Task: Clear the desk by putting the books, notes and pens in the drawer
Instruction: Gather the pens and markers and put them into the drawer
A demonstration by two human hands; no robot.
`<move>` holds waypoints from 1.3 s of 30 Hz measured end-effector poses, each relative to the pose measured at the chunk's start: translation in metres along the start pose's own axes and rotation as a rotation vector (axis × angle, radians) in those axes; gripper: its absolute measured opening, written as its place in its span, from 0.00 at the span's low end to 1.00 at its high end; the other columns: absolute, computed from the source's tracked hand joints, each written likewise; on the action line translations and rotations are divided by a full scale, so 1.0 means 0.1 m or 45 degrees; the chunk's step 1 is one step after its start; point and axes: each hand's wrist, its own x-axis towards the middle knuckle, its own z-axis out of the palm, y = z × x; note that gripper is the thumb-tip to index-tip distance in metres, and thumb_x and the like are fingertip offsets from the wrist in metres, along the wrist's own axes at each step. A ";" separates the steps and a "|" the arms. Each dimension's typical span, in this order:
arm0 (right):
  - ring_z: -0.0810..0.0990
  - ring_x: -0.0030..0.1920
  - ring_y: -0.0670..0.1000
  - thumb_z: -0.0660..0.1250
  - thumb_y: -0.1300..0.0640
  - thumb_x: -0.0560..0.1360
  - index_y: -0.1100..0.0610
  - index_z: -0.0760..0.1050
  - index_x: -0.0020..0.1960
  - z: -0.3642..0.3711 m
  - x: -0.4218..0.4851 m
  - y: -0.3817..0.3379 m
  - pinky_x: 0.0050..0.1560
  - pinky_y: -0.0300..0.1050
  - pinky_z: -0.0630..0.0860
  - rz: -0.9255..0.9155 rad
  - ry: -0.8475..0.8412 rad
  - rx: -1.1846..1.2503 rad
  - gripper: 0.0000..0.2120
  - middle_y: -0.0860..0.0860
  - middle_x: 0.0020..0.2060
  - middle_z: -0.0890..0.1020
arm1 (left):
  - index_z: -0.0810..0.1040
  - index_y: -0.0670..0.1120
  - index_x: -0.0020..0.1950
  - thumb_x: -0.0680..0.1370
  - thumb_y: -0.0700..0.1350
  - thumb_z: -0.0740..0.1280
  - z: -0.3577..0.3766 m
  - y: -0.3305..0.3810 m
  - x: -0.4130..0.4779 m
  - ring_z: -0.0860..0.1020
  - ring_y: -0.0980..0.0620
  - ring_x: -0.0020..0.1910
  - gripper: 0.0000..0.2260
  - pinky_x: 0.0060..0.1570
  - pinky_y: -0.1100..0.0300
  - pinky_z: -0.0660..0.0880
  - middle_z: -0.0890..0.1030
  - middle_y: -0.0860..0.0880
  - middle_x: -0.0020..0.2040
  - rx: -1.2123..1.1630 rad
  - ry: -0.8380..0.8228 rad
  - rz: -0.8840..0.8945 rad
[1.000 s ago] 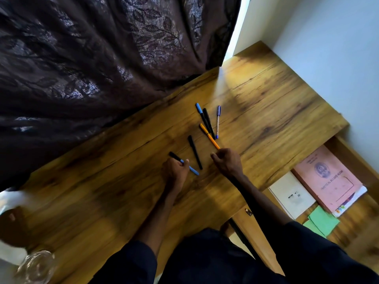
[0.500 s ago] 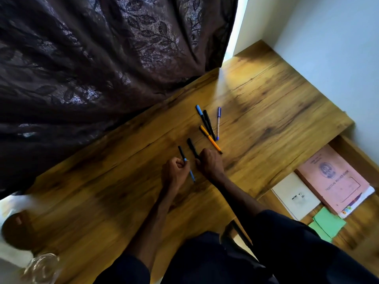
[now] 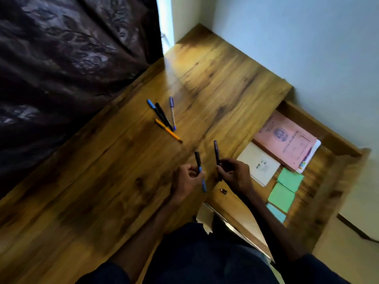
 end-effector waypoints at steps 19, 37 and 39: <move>0.83 0.33 0.52 0.74 0.59 0.68 0.55 0.81 0.44 -0.52 -0.78 1.61 0.39 0.53 0.83 0.638 -0.012 -0.188 0.05 0.50 0.37 0.85 | 0.78 0.31 0.61 0.75 0.37 0.75 2.22 -0.17 -0.02 0.85 0.41 0.51 0.17 0.30 0.64 0.81 0.83 0.36 0.56 -0.287 -0.080 -0.801; 0.82 0.38 0.53 0.70 0.52 0.74 0.53 0.84 0.46 -0.28 -0.57 1.87 0.37 0.47 0.79 0.347 -0.411 -0.477 0.06 0.51 0.39 0.85 | 0.63 0.36 0.75 0.73 0.38 0.77 2.53 -0.48 0.16 0.77 0.39 0.67 0.35 0.62 0.45 0.78 0.76 0.39 0.68 -0.274 0.121 -0.992; 0.79 0.38 0.52 0.70 0.53 0.75 0.55 0.85 0.48 -0.26 -0.58 1.87 0.36 0.44 0.76 0.287 -0.404 -0.490 0.07 0.52 0.40 0.84 | 0.66 0.36 0.71 0.71 0.39 0.78 2.53 -0.52 0.15 0.79 0.42 0.64 0.34 0.59 0.48 0.80 0.78 0.41 0.66 -0.230 0.154 -0.970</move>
